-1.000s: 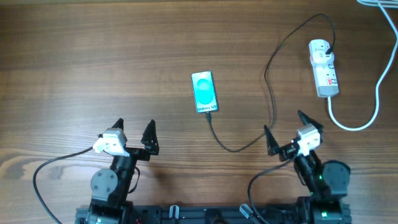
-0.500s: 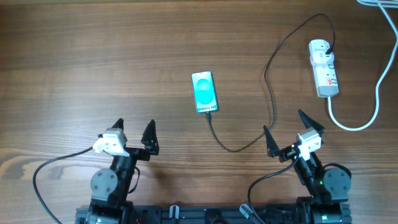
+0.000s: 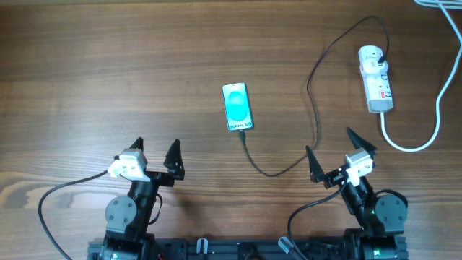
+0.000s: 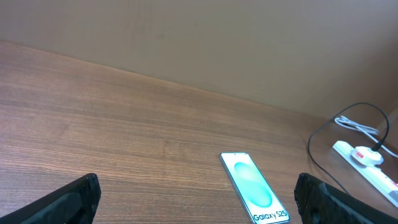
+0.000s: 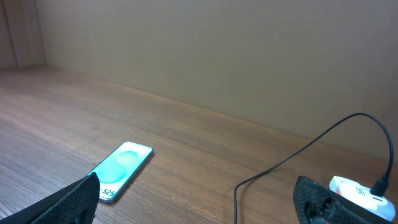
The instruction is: Plug charger to phone and switch on socket
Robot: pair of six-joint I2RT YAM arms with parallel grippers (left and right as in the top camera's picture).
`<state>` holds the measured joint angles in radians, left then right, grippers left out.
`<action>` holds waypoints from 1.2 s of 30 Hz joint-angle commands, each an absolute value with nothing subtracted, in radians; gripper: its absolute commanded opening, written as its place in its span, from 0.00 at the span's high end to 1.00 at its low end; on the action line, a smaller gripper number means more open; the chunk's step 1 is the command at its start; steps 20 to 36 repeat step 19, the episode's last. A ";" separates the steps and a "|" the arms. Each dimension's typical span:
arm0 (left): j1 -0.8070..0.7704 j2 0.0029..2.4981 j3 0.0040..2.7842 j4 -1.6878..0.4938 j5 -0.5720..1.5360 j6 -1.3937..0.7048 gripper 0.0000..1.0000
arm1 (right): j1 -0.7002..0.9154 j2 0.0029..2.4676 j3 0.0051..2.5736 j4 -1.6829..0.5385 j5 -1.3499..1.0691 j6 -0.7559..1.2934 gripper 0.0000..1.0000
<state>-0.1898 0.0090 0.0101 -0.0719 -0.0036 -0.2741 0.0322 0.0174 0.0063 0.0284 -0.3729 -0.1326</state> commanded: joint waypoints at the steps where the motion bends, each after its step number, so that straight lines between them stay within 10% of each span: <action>1: -0.192 0.006 0.006 -0.072 -0.020 -0.258 0.00 | 0.036 0.005 0.005 0.028 -0.359 -0.131 0.00; 36: -0.192 0.007 0.006 -0.072 -0.020 -0.258 0.00 | 0.036 0.005 0.005 0.028 -0.359 -0.131 0.00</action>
